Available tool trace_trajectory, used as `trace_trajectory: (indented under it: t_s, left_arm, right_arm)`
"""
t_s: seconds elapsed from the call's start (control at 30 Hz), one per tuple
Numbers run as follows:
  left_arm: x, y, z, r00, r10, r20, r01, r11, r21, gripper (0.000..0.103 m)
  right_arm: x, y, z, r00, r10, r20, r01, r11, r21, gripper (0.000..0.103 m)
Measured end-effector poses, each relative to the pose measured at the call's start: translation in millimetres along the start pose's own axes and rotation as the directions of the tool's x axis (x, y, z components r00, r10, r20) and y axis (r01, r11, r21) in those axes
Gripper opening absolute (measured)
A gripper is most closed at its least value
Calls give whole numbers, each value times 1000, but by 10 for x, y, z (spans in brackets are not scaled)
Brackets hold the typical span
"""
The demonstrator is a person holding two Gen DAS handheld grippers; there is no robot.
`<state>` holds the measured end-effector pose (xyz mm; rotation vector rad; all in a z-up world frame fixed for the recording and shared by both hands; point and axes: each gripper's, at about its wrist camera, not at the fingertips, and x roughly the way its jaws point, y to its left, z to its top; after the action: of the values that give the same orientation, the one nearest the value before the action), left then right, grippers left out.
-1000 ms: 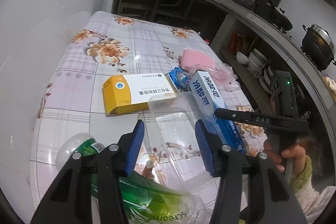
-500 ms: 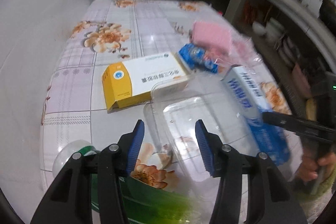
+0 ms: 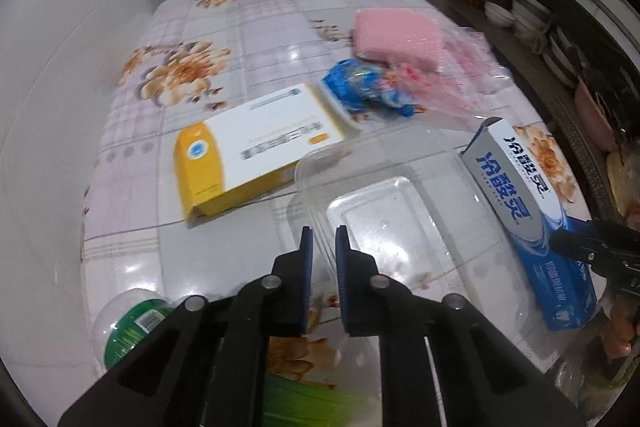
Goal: Collect trash
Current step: 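Grasp and lift the blue toothpaste box with the right tool while the left tool approaches the clear tray, then carry the toothpaste box and clear plastic tray over the blue wastebasket with both tools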
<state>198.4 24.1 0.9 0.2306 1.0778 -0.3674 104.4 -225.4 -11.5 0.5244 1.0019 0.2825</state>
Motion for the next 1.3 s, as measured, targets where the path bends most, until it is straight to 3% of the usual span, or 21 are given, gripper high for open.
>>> trace_trajectory:
  t_s: [0.43, 0.63, 0.87, 1.17, 1.3]
  left_arm:
    - [-120, -927, -7, 990, -142, 22, 137, 977, 161, 10]
    - [-56, -1057, -79, 992, -122, -6, 122, 979, 161, 30]
    - [-14, -1147, -170, 999, -48, -15, 50, 977, 207, 30]
    - [35, -1246, -219, 1000, -23, -17, 27, 969, 247, 30]
    - [46, -1310, -245, 1000, -9, -3, 9, 966, 259, 20]
  right_arm:
    - [-606, -476, -367, 993, -91, 73, 80, 987, 142, 37]
    - [-678, -533, -433, 991, -111, 81, 96, 982, 165, 40]
    - [-613, -499, -389, 987, -142, 70, 132, 983, 129, 42]
    - [-533, -504, -365, 985, -168, 43, 163, 981, 110, 46]
    - [-533, -518, -373, 985, -169, 43, 163, 979, 122, 44]
